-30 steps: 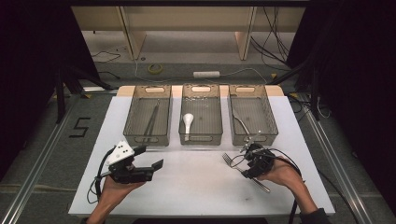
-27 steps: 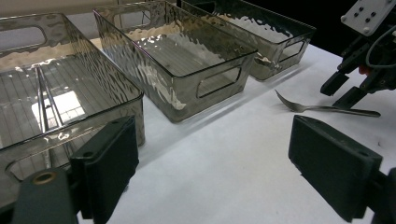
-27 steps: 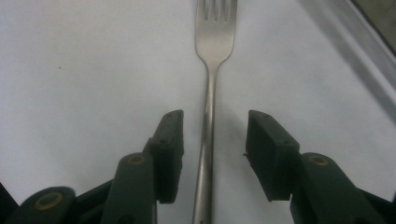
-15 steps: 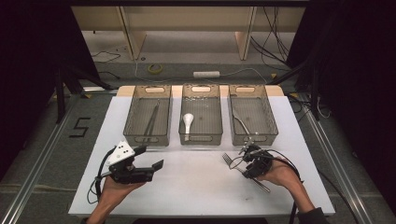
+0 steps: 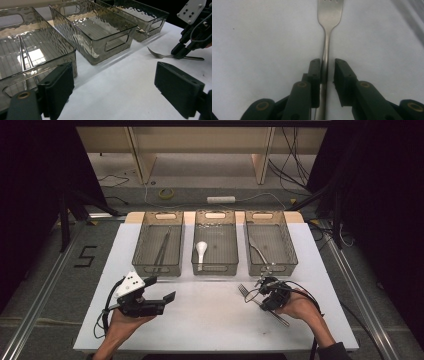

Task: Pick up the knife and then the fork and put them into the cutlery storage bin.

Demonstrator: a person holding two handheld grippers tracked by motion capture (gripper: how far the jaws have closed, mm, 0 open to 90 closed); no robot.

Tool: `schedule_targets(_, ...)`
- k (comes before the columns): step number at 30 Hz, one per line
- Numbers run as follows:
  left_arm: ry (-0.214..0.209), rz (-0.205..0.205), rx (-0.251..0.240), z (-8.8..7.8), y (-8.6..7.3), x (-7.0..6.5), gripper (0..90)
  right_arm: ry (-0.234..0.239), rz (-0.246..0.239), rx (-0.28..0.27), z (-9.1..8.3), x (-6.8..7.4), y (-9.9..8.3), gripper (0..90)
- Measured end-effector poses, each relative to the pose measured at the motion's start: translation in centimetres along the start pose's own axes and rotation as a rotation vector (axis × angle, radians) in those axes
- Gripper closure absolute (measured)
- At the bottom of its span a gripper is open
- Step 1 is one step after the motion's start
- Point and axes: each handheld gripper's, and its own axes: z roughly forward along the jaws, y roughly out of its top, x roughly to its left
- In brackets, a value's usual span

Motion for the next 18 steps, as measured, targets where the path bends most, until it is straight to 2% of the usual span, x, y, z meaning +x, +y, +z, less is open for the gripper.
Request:
schedule_targets(14, 0.000, 0.002, 0.000, 0.00, -0.01, -0.04, 15.4, 0.000, -0.009, 0.011, 0.07, 0.14, 0.19, 83.6)
schedule_targets(18, 0.000, 0.002, -0.001, 0.01, 0.00, -0.04, 15.4, -0.008, -0.024, 0.012, 0.06, 0.19, 0.24, 84.5)
